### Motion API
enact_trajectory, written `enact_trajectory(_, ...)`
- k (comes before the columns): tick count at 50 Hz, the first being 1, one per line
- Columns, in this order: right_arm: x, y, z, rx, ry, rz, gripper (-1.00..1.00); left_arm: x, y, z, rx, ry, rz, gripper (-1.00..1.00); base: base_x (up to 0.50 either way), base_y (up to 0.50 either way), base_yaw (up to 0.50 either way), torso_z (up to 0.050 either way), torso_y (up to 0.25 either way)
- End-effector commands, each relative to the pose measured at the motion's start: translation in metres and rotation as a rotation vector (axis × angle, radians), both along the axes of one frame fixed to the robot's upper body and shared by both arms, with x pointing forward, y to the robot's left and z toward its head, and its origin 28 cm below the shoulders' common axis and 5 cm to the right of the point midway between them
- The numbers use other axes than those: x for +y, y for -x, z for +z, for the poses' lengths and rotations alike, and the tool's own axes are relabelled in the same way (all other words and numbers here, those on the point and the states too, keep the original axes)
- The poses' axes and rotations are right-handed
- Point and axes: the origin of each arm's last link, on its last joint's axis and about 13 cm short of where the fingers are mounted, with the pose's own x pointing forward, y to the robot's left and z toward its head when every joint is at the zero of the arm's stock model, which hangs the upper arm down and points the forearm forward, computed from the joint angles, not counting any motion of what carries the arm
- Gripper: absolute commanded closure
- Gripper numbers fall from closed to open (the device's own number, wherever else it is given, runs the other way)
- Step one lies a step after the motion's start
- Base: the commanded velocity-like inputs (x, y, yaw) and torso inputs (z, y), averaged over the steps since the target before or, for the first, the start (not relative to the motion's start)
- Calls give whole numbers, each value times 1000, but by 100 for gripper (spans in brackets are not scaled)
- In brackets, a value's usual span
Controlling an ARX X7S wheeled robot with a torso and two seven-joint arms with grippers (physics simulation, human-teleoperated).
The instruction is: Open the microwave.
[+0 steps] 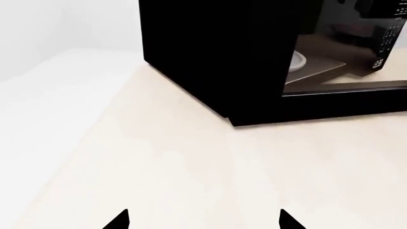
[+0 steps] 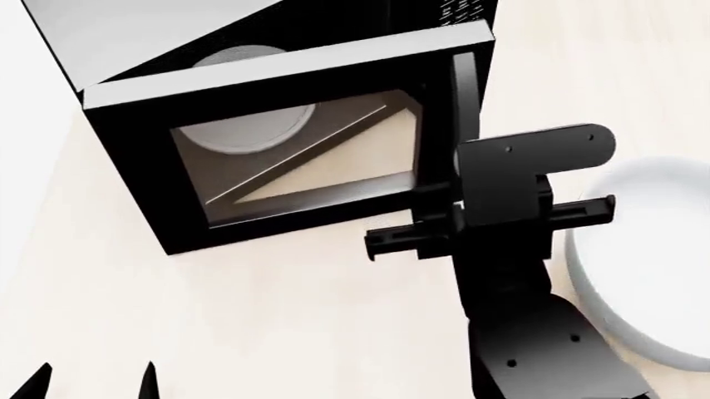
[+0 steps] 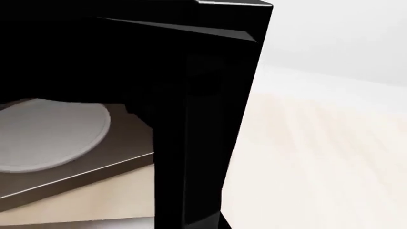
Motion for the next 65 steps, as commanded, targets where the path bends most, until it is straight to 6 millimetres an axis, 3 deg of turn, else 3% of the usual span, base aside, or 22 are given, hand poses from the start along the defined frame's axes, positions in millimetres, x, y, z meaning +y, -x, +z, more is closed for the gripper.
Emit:
enact_trajectory(1, 18, 25, 14, -70, -76, 163, 100, 0, -1, 0, 7, 8, -4, -100, 0, 0, 0, 0, 0)
enact_trajectory(23, 20, 56, 8, -71, -107, 182, 100, 0, 0, 1, 4, 9, -5, -100, 0, 0, 0, 1, 4)
enact_trajectory(38, 19, 53, 8, -67, -87, 175, 100, 0, 0, 1, -1, 13, -1, -100, 0, 0, 0, 1, 4)
enact_trajectory(39, 19, 54, 8, -66, -87, 177, -100, 0, 1, 1, -3, 11, -3, -100, 0, 0, 0, 0, 12)
enact_trajectory(49, 20, 56, 10, -76, -81, 184, -100, 0, 0, 1, -1, 9, -1, -100, 0, 0, 0, 1, 2)
enact_trajectory(65, 5, 52, 17, -103, -95, 134, -100, 0, 1, 0, 0, 6, -3, -100, 0, 0, 0, 1, 2)
